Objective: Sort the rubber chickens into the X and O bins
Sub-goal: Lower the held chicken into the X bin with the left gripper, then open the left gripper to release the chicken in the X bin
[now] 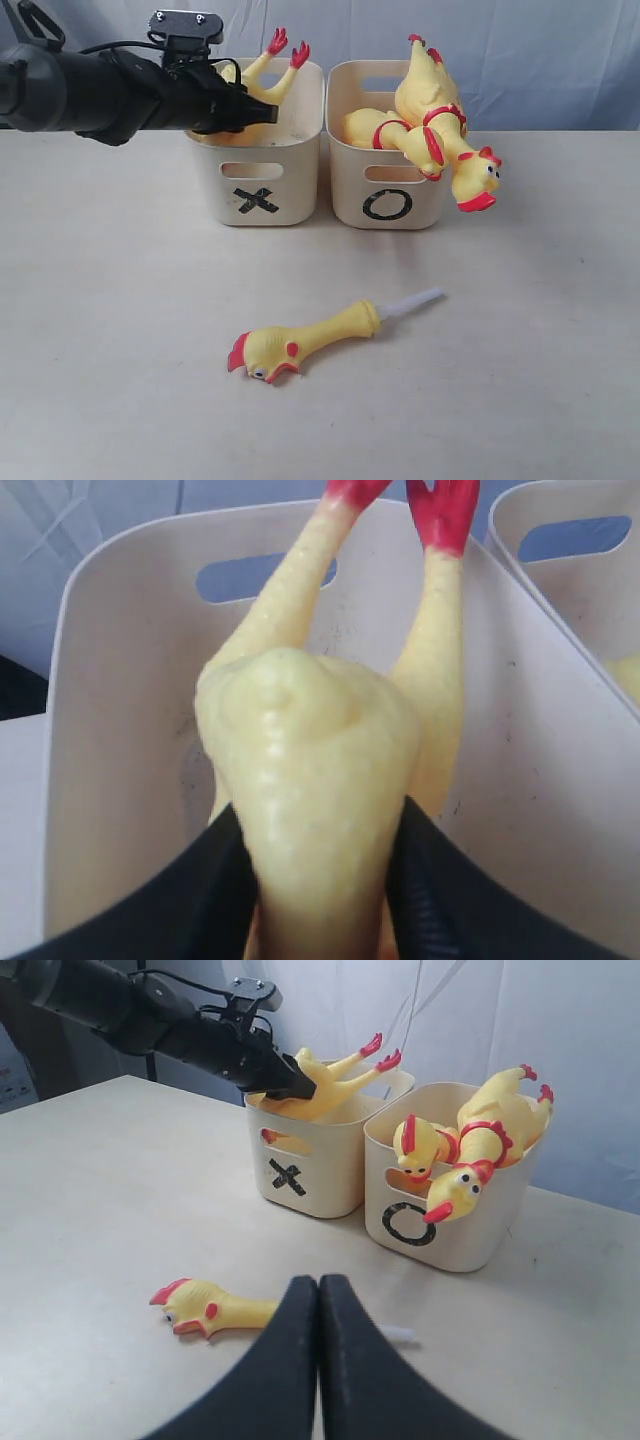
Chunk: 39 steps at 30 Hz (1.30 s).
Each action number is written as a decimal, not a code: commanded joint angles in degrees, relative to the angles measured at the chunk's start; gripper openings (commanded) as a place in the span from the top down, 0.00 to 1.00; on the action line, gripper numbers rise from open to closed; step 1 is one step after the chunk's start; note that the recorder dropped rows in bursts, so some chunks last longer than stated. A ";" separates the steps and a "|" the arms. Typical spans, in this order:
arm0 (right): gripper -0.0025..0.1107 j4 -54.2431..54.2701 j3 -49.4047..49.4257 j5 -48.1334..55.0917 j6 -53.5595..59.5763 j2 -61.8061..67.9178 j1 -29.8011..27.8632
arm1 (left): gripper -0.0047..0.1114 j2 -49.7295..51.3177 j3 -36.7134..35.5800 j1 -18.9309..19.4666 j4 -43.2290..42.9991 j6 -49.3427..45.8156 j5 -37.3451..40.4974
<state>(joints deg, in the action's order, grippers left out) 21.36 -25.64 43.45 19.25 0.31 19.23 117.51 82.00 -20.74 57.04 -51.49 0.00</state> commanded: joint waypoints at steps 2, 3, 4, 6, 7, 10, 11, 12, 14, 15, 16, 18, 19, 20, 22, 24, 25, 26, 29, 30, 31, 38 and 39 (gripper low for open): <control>0.99 -0.27 0.25 -0.60 0.02 -0.31 0.25 | 0.69 1.29 1.11 0.15 0.33 0.13 0.00; 0.99 -0.27 0.25 -0.60 0.02 -0.31 0.25 | 0.67 1.29 1.11 0.15 0.33 0.13 0.00; 0.99 -0.27 0.25 -0.60 0.02 -0.31 0.25 | 0.66 1.29 1.11 0.15 0.33 0.13 -0.31; 0.99 -0.27 0.25 -0.60 0.02 -0.31 0.25 | 0.65 1.29 1.11 0.15 0.33 0.13 -0.52; 0.99 -0.27 0.25 -0.60 0.02 -0.31 0.25 | 0.64 1.29 1.11 0.15 0.33 0.13 -0.79; 0.99 -0.27 0.25 -0.60 0.02 -0.31 0.25 | 0.60 1.29 1.11 0.15 0.33 0.13 -1.01; 0.99 -0.27 0.25 -0.60 0.02 -0.31 0.25 | 0.58 1.29 1.11 0.15 0.33 0.13 -1.01; 0.99 -0.27 0.25 -0.60 0.02 -0.31 0.25 | 0.56 1.29 1.11 0.15 0.33 0.13 -1.01; 0.99 -0.27 0.25 -0.60 0.02 -0.31 0.25 | 0.52 1.29 1.11 0.15 0.33 0.13 -1.01; 0.99 -0.27 0.25 -0.60 0.02 -0.31 0.25 | 0.50 1.29 1.11 0.15 0.33 0.13 -1.06; 0.99 -0.27 0.25 -0.60 0.02 -0.31 0.25 | 0.49 1.29 1.11 0.15 0.33 0.13 -1.23; 0.99 -0.27 0.25 -0.60 0.02 -0.31 0.25 | 0.47 1.29 1.11 0.15 0.33 0.13 -1.23; 0.99 -0.27 0.25 -0.60 0.02 -0.31 0.25 | 0.47 1.29 1.11 0.15 0.33 0.13 -1.23; 0.99 -0.27 0.25 -0.60 0.02 -0.31 0.25 | 0.47 1.29 1.11 0.15 0.33 0.13 -1.23; 0.99 -0.27 0.25 -0.60 0.02 -0.31 0.25 | 0.47 1.29 1.11 0.15 0.33 0.13 -1.23; 0.99 -0.27 0.25 -0.60 0.02 -0.31 0.25 | 0.47 1.29 1.11 0.15 0.33 0.13 -1.59; 0.99 -0.27 0.25 -0.60 0.02 -0.31 0.25 | 0.47 1.29 1.11 0.15 0.33 0.13 -1.59; 0.99 -0.27 0.25 -0.60 0.02 -0.31 0.25 | 0.47 1.17 1.11 0.15 0.33 0.13 -1.59; 0.99 -0.27 0.25 -0.60 0.02 -0.31 0.25 | 0.47 0.50 1.65 0.15 0.33 0.13 -1.58; 0.99 -0.27 0.25 -0.60 0.02 -0.31 0.25 | 0.47 0.07 1.90 0.15 0.33 0.13 -1.49; 0.99 -0.27 0.25 -0.60 0.02 -0.31 0.25 | 0.47 -0.24 2.16 0.15 0.33 0.13 -1.25; 0.99 -0.27 0.25 -0.60 0.02 -0.31 0.25 | 0.53 -6.33 3.11 0.15 -0.75 0.13 1.85; 0.99 -0.27 0.25 -0.60 0.02 -0.31 0.25 | 0.56 -7.09 3.11 0.15 -2.02 0.13 3.33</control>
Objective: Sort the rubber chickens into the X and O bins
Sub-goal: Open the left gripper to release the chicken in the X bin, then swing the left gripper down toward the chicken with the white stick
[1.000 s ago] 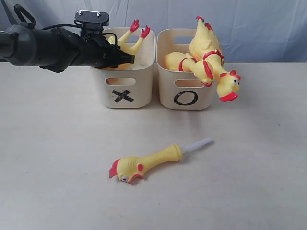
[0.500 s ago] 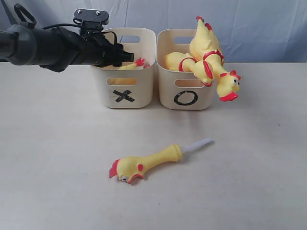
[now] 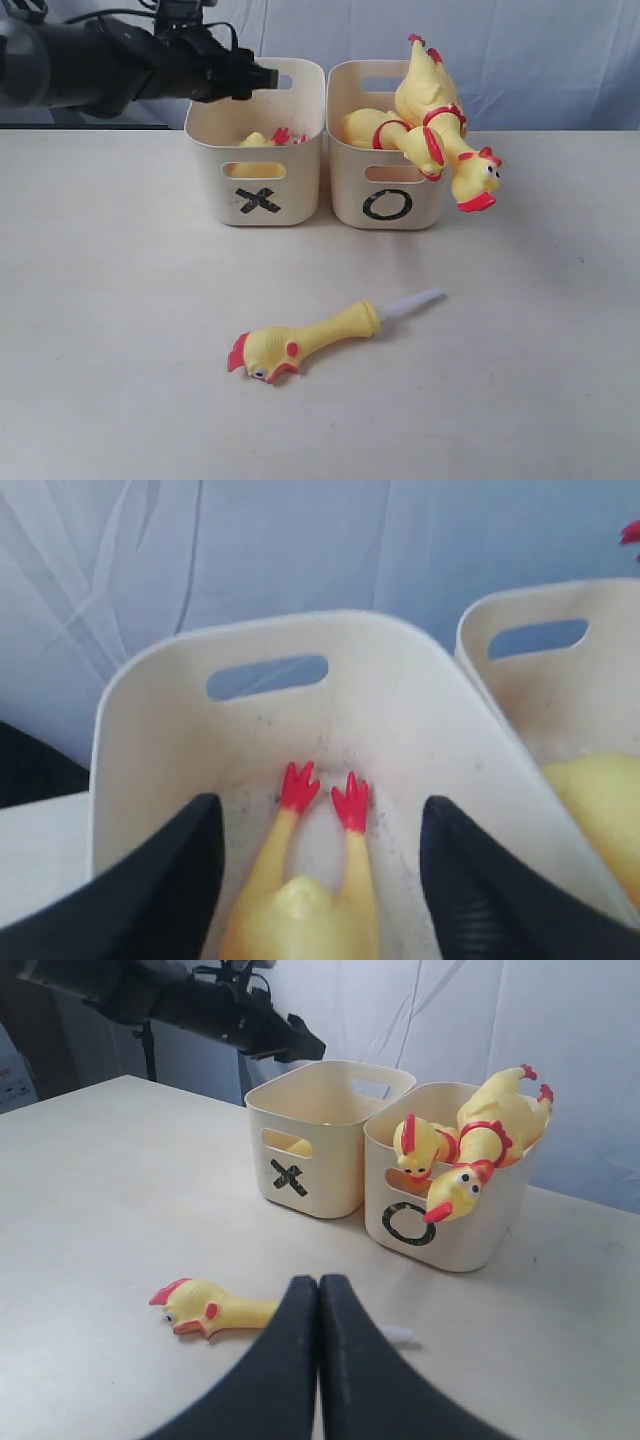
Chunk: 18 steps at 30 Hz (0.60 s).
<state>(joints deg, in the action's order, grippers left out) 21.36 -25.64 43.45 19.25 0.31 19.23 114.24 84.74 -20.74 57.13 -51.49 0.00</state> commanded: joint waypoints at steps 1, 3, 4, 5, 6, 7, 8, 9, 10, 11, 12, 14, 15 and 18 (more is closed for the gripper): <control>0.99 -0.27 0.25 -0.60 0.02 -0.31 0.25 | 0.61 -4.59 0.37 0.15 -3.68 0.13 5.16; 0.99 -0.27 0.25 -0.60 0.02 -0.31 0.25 | 0.76 -6.41 0.37 0.15 -7.28 0.13 10.13; 0.99 -0.27 0.25 -0.60 0.02 -0.31 0.25 | 0.91 -8.13 0.37 0.15 -10.79 0.13 15.65; 0.99 -0.27 0.25 -0.60 0.02 -0.31 0.25 | 0.96 -8.78 0.37 0.15 -12.52 -0.05 18.39; 0.99 -0.27 0.25 -0.60 0.02 -0.31 0.25 | 0.96 -10.40 0.37 0.15 -15.04 -0.03 23.33; 0.99 -0.27 0.25 -0.60 0.02 -0.31 0.25 | 0.96 -10.90 0.37 0.15 -16.02 -0.03 25.04; 0.99 -0.27 0.25 -0.60 0.02 -0.31 0.25 | 0.96 -12.10 0.37 0.04 -17.89 0.07 28.68; 0.99 -0.27 0.25 -0.60 0.02 -0.31 0.25 | 0.96 -12.54 0.37 0.04 -18.00 0.07 30.10; 0.99 -0.27 0.25 -0.60 0.02 -0.31 0.25 | 0.96 -13.77 0.37 -0.47 -19.16 0.29 33.24; 0.99 -0.27 0.25 -0.60 0.02 -0.31 0.25 | 0.96 -14.67 0.37 -1.01 -20.77 0.93 35.03; 0.99 -0.27 0.25 -0.60 0.02 -0.31 0.25 | 0.96 -15.55 0.37 -1.72 -23.80 3.53 36.11; 0.99 -0.27 0.25 -0.60 0.02 -0.31 0.25 | 0.96 -17.03 0.26 -4.04 -30.15 9.32 38.89; 0.99 -0.27 0.25 -0.60 0.02 -0.31 0.25 | 0.96 -17.61 0.26 -5.25 -33.24 11.59 40.63; 0.99 -0.27 0.25 -0.60 0.02 -0.31 0.25 | 0.96 -18.77 -1.39 -9.30 -40.57 15.60 43.15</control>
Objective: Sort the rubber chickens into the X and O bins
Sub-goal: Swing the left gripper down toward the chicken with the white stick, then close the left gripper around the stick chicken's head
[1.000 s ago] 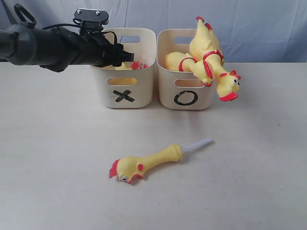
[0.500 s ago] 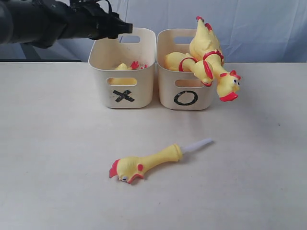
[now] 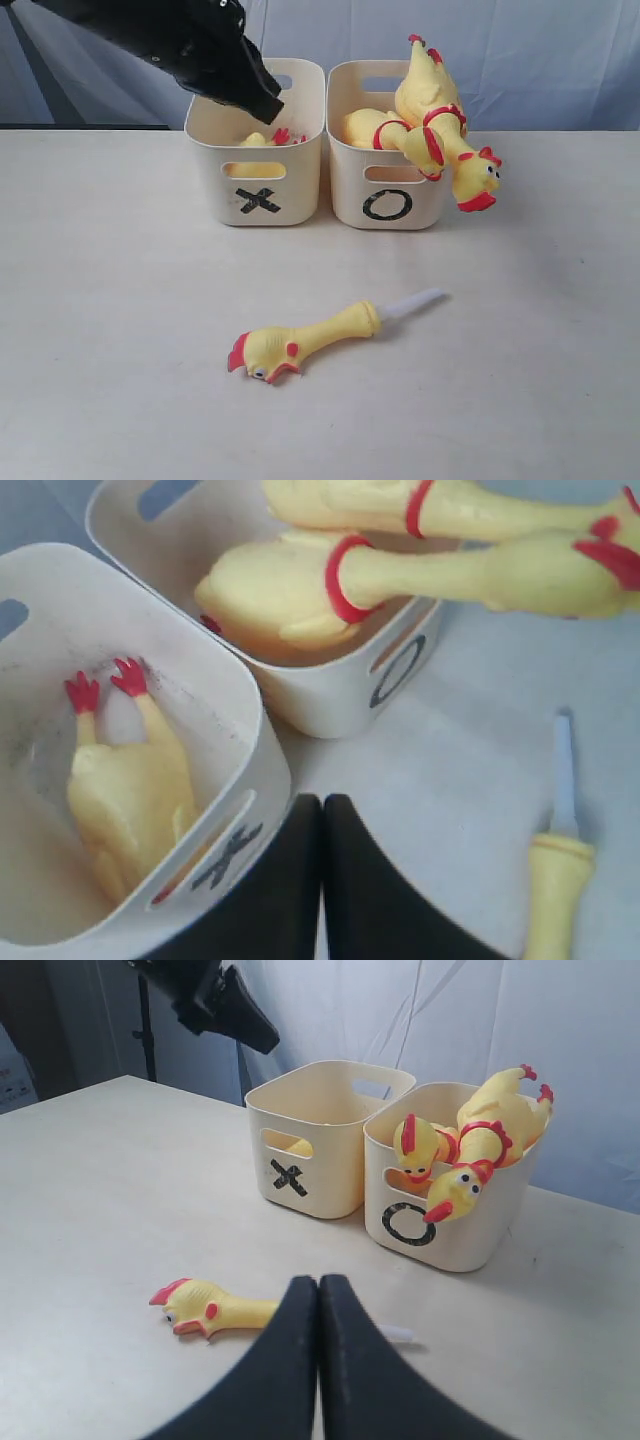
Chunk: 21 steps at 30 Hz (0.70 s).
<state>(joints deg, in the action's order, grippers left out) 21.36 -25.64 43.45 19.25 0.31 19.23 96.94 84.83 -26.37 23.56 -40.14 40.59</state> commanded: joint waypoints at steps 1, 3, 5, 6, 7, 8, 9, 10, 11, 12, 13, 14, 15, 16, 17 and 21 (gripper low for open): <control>0.99 -0.27 0.25 -0.60 0.02 -0.31 0.25 | 0.96 -1.80 -2.98 -4.95 -8.42 4.25 2.56; 0.99 -0.27 0.25 -0.60 0.02 -0.31 0.25 | 0.96 -2.21 -5.25 -6.59 -9.29 6.20 2.68; 0.99 -0.27 0.25 -0.60 0.02 -0.31 0.25 | 0.96 -2.55 -7.43 -8.00 -10.12 8.06 2.68; 0.99 -0.27 0.25 -0.60 0.02 -0.31 0.25 | 0.96 -2.79 -8.81 -8.60 -10.31 8.49 2.58; 0.99 -0.27 0.25 -0.60 0.02 -0.31 0.25 | 0.96 -3.09 -10.26 -9.08 -10.31 8.59 2.21; 0.99 -0.27 0.25 -0.60 0.02 -0.31 0.25 | 0.96 -3.40 -11.64 -9.74 -10.19 8.74 1.84; 0.99 -0.27 0.25 -0.60 0.02 -0.31 0.25 | 0.96 -3.80 -12.99 -10.40 -10.19 8.74 1.61; 0.99 -0.27 0.25 -0.60 0.02 -0.31 0.25 | 0.96 -4.09 -14.01 -10.97 -10.19 8.74 1.61; 0.99 -0.27 0.25 -0.60 0.02 -0.31 0.25 | 0.96 -4.22 -15.18 -11.61 -10.19 8.74 1.61; 0.99 -0.27 0.25 -0.60 0.02 -0.31 0.25 | 0.96 -4.31 -16.20 -12.24 -10.09 8.74 1.71; 0.99 -0.27 0.25 -0.60 0.02 -0.31 0.25 | 0.96 -4.31 -16.96 -12.84 -10.20 8.74 2.16; 0.99 -0.27 0.25 -0.60 0.02 -0.31 0.25 | 0.96 -4.31 -17.88 -13.41 -10.23 8.74 2.32; 0.99 -0.27 0.25 -0.60 0.02 -0.31 0.25 | 0.96 -4.31 -18.89 -13.94 -10.35 8.74 2.24; 0.99 -0.27 0.25 -0.60 0.02 -0.31 0.25 | 0.96 -4.31 -19.85 -14.27 -10.40 8.42 2.08; 0.99 -0.27 0.25 -0.60 0.02 -0.31 0.25 | 0.96 -4.31 -20.71 -14.85 -10.50 8.14 1.97; 0.99 -0.27 0.25 -0.60 0.02 -0.31 0.25 | 0.96 -4.31 -23.67 -15.58 -10.06 6.40 1.31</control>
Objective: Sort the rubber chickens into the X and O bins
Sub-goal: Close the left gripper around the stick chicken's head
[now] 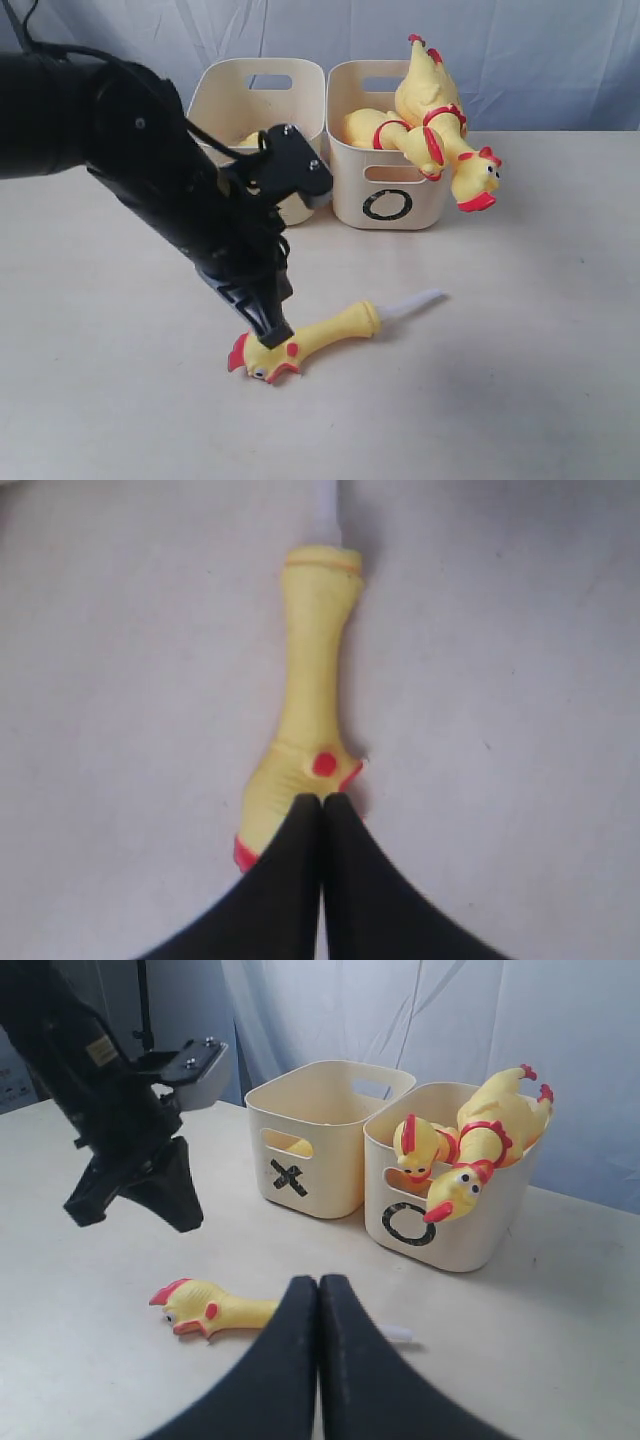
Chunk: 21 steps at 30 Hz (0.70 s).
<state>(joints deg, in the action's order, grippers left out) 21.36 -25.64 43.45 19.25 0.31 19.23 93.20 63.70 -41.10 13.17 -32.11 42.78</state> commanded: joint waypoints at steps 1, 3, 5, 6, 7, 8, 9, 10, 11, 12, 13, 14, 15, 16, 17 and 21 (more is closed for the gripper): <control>0.99 -0.27 0.25 -0.60 0.02 -0.31 0.25 | 0.96 -0.46 -2.93 -0.84 0.94 -2.33 -0.89; 0.99 -0.27 0.25 -0.60 0.02 -0.31 0.25 | 0.96 -0.22 -3.73 -0.84 1.85 -4.13 -0.76; 0.99 -0.27 0.25 -0.60 0.02 -0.31 0.25 | 0.96 0.37 -4.27 -0.84 3.71 -7.23 -0.76; 0.99 -0.27 0.25 -0.60 0.02 -0.31 0.25 | 0.96 0.66 -4.52 -0.84 4.57 -8.69 -0.76; 0.99 -0.27 0.25 -0.60 0.02 -0.31 0.25 | 0.96 1.03 -4.80 -0.84 5.42 -10.67 -0.76; 0.99 -0.27 0.25 -0.60 0.02 -0.31 0.25 | 0.96 1.51 -4.91 -0.84 6.21 -12.51 -0.87; 0.99 -0.27 0.25 -0.60 0.02 -0.31 0.25 | 0.95 2.03 -5.00 -0.84 6.83 -13.66 -0.87; 0.99 -0.27 0.25 -0.60 0.02 -0.31 0.25 | 0.93 2.58 -5.00 -0.84 6.93 -14.23 -1.31; 0.99 -0.27 0.25 -0.60 0.02 -0.31 0.25 | 0.91 3.18 -5.00 -0.84 7.06 -14.35 -1.81; 0.99 -0.27 0.25 -0.60 0.02 -0.31 0.25 | 0.88 3.55 -5.00 -0.84 7.06 -14.35 -2.43; 0.99 -0.27 0.25 -0.60 0.02 -0.31 0.25 | 0.84 4.29 -5.00 -0.84 7.06 -14.35 -2.84; 0.99 -0.27 0.25 -0.60 0.02 -0.31 0.25 | 0.80 4.91 -5.00 -0.84 7.06 -14.35 -3.16; 0.99 -0.27 0.25 -0.60 0.02 -0.31 0.25 | 0.76 5.60 -5.00 -0.84 7.06 -14.35 -3.36; 0.99 -0.27 0.25 -0.60 0.02 -0.31 0.25 | 0.70 6.19 -5.00 -0.84 7.06 -14.35 -3.59; 0.99 -0.27 0.25 -0.60 0.02 -0.31 0.25 | 0.65 6.69 -5.00 -0.84 6.96 -14.35 -3.95; 0.99 -0.27 0.25 -0.60 0.02 -0.31 0.25 | 0.50 7.81 -5.00 -0.84 6.85 -14.35 -6.33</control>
<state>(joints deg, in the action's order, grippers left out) 21.36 -25.64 43.45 19.25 0.31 19.23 100.38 58.76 -41.57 19.61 -46.34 38.59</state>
